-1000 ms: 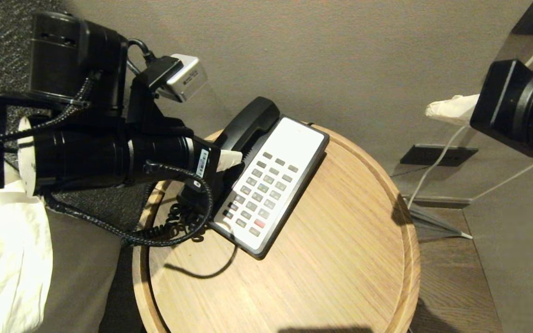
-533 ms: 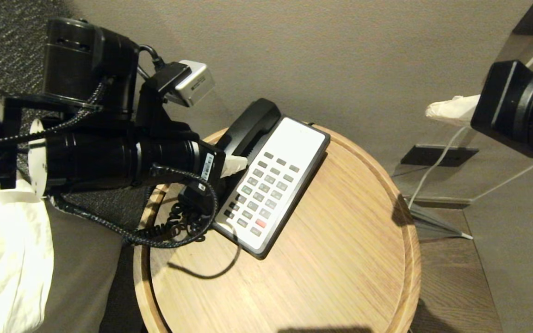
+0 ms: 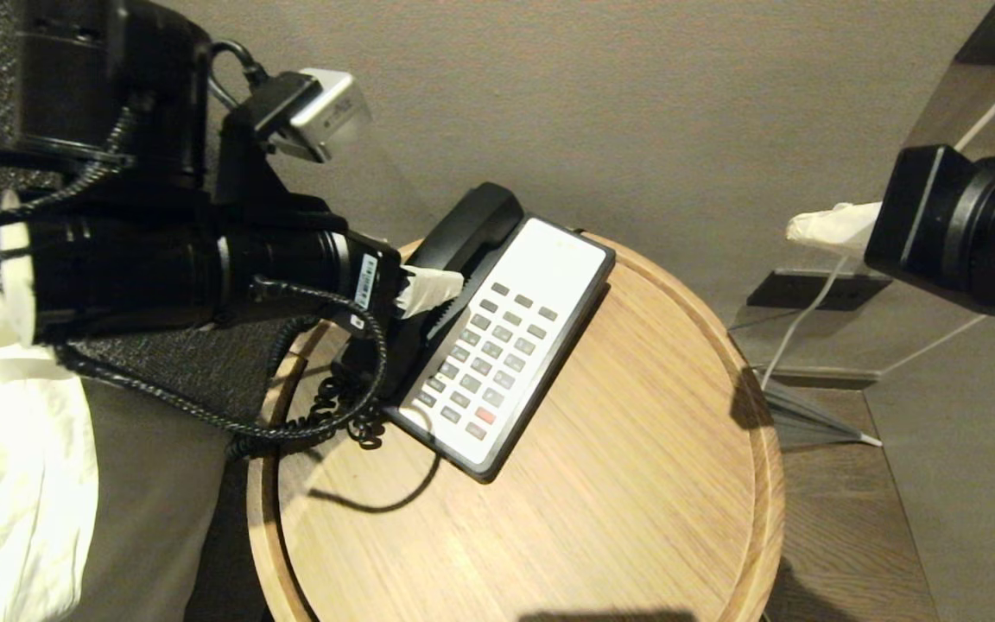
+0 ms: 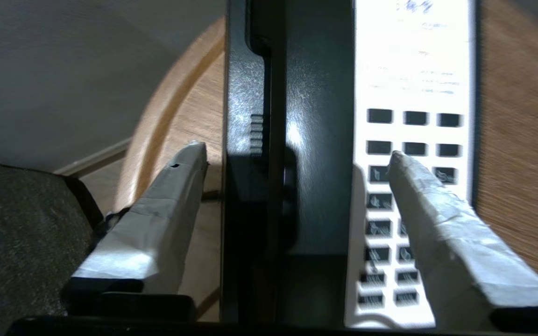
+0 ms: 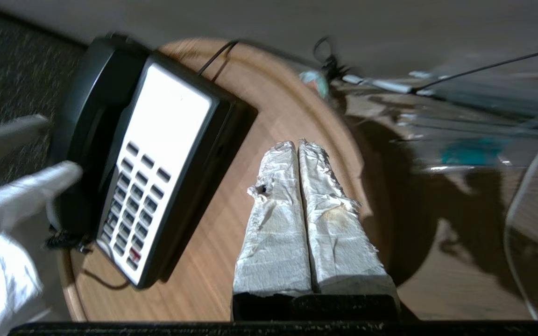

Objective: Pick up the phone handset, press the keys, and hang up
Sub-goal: Put the handset back, then end the call using the dial pad

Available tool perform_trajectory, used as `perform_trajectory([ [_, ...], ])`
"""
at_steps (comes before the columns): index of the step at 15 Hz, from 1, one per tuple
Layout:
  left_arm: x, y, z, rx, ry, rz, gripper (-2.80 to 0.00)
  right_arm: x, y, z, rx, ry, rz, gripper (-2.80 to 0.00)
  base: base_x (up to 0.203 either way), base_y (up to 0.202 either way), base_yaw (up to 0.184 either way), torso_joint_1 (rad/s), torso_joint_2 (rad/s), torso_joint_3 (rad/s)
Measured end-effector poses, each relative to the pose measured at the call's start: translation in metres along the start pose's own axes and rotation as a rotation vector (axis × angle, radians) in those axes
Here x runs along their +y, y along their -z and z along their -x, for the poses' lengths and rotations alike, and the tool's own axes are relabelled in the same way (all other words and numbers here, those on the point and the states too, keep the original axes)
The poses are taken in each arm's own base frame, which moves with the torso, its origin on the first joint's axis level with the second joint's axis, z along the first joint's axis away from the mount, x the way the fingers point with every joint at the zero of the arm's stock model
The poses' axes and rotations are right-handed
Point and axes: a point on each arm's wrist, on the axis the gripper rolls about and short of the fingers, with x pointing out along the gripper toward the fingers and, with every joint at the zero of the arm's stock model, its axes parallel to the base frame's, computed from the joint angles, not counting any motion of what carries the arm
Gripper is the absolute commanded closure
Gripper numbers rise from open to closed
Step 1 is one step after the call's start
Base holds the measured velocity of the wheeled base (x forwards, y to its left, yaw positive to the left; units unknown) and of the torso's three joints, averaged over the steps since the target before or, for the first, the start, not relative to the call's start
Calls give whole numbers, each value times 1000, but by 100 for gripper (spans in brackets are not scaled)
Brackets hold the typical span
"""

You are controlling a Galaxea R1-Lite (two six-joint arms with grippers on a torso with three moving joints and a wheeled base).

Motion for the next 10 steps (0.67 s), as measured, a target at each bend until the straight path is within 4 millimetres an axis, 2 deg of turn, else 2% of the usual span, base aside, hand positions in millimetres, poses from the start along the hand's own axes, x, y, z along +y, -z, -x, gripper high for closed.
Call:
perform_trajectory([
  [1,0,-1,13,-18,-3,10,0,2,0,-1,-8,-22,0,0,0,0,0,0,0,0],
  [3,0,2,43,-54,-7,34,0,8,4,-2,2,-74,1,0,0,0,0,0,0,0],
  [6,-1,23,93,-101,-7,89,0,25,16,6,104,-253,7,0,0,0,0,0,0,0],
  [8,-1,37,127,-156,-5,182,0,38,26,14,189,-393,16,0,0,0,0,0,0,0],
  [10,-2,51,159,-221,9,293,0,47,35,13,245,-450,35,0,0,0,0,0,0,0],
])
